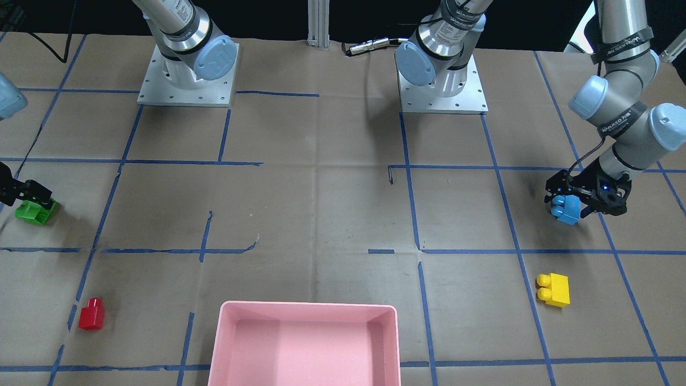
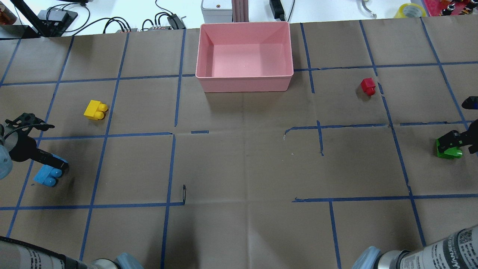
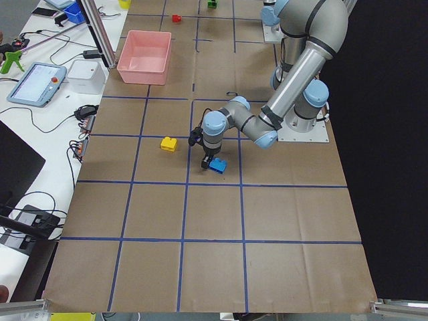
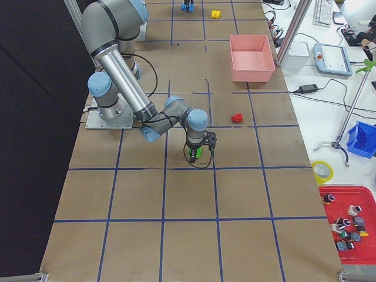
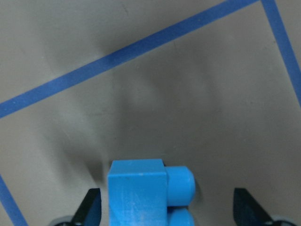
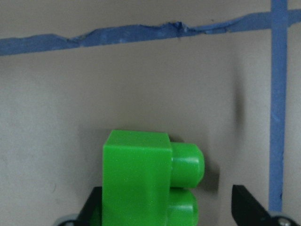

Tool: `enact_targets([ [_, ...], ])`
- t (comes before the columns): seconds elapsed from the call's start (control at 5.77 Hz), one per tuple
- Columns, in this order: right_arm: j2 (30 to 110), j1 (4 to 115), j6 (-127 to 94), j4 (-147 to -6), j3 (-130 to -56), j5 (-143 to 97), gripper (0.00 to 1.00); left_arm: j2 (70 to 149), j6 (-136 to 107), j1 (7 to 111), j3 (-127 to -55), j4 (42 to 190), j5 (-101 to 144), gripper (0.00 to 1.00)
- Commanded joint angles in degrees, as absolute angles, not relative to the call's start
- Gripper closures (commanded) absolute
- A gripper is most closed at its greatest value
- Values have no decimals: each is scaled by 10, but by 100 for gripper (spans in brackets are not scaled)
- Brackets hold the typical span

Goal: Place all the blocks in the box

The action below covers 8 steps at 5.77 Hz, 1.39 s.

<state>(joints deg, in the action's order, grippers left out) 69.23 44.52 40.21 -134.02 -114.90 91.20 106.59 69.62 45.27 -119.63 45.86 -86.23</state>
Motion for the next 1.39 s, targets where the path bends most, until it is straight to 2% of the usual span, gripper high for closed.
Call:
enact_targets([
  [0.0, 693, 446, 399, -1340, -1144, 912, 6, 1066, 699, 453, -1199, 458, -878, 3],
  [0.52, 690, 451, 397, -1349, -1144, 904, 7, 1066, 700, 452, -1199, 458, -883, 6],
  [0.69, 690, 451, 397, -1359, -1150, 904, 11, 1066, 700, 452, -1199, 458, -884, 10],
  [0.87, 690, 451, 399, -1359, -1150, 904, 37, 1066, 700, 452, -1199, 458, -884, 16],
  [1.04, 693, 452, 403, -1358, -1150, 906, 63, 1071, 700, 452, -1199, 458, -884, 17],
  [1.21, 697, 453, 411, -1357, -1148, 906, 80, 1096, 702, 433, -1199, 434, -883, 17],
])
